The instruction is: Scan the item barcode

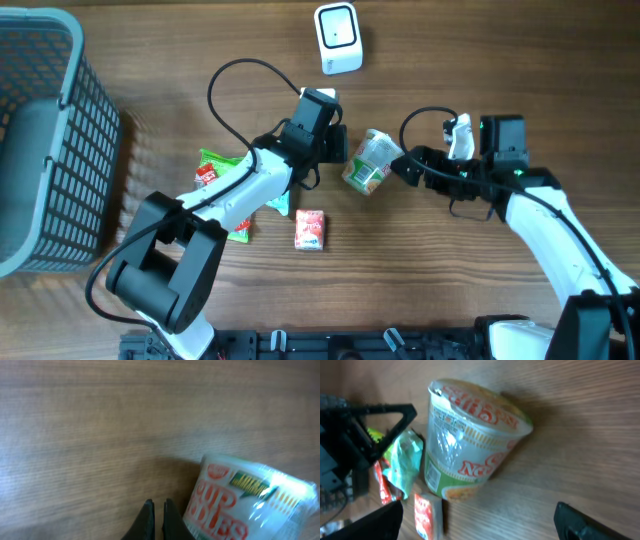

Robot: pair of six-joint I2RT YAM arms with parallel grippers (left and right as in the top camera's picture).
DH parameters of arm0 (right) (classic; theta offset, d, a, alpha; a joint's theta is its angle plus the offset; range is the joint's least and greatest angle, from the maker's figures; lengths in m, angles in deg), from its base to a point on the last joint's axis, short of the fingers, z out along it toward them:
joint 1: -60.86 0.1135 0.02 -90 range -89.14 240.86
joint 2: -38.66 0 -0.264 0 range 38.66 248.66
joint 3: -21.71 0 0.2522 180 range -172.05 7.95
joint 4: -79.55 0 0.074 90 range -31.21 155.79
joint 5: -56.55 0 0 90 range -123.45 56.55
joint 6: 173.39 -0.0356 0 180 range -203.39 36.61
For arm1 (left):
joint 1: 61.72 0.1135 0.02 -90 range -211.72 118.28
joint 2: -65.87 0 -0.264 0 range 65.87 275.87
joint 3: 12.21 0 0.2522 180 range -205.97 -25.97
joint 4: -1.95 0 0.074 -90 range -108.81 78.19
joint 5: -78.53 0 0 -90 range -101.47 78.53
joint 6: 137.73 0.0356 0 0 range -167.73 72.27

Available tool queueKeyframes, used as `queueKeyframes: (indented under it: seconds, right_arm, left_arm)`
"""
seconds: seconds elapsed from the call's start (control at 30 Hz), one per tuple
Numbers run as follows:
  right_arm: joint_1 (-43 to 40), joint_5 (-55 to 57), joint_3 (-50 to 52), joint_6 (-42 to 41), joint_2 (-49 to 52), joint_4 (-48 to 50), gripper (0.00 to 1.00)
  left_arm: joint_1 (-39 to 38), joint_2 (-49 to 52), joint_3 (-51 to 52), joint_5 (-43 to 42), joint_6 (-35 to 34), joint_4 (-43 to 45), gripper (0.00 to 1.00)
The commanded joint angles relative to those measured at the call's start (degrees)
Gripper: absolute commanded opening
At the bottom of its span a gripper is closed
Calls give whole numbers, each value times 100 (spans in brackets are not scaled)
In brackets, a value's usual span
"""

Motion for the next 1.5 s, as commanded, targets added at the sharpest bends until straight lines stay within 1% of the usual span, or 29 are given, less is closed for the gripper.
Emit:
queueKeyframes:
  seconds: [0.0,0.1,0.17,0.23,0.33,0.43,0.5,0.67,0.87,0.97,1.07,1.17,1.27,1.33,1.37,1.47]
  right_arm:
    - [2,-817,772,-597,140,1373,93]
    - [2,-894,1132,-1008,424,2293,91]
    - [4,-1082,1145,-1012,664,2511,91]
    - [2,-1207,1145,-1075,1040,2959,91]
    - [2,-1504,1145,-1412,1438,3847,91]
    - [4,-1545,1145,-1626,1985,4673,91]
    - [33,-1537,1145,-1829,2216,4966,91]
    - [323,-1436,1145,-1722,2347,5643,91]
    - [553,-1272,1145,-1720,2356,5912,91]
    - [820,-811,1145,-1744,2356,5936,91]
    - [863,-802,1145,-1864,2356,6092,87]
    - [863,-960,1145,-1864,2356,6094,79]
    - [861,-1189,1145,-1679,2356,6225,78]
    - [861,-1405,1145,-1493,2350,6249,78]
    - [861,-1504,1145,-1414,2291,6269,75]
    - [861,-1547,1145,-1185,1982,6229,74]
  left_arm:
    - [-2,63,-17,42,2,302,4]
    - [0,212,-17,-166,4,315,4]
    - [0,339,-17,-188,4,356,4]
    - [0,439,-17,-249,2,529,4]
    - [0,481,-17,-249,7,734,4]
    - [0,540,-17,-249,7,944,4]
    - [0,693,-17,-251,2,1025,4]
    - [0,839,-17,-358,7,962,4]
    - [0,841,-17,-487,7,898,4]
    - [0,841,-17,-507,4,892,4]
    - [0,841,-17,-507,7,828,4]
    - [2,841,-17,-505,9,809,4]
    - [105,820,-20,-503,28,811,4]
    - [254,682,-20,-505,28,809,6]
    - [354,516,-20,-505,28,807,8]
    - [627,-55,-20,-503,28,763,12]
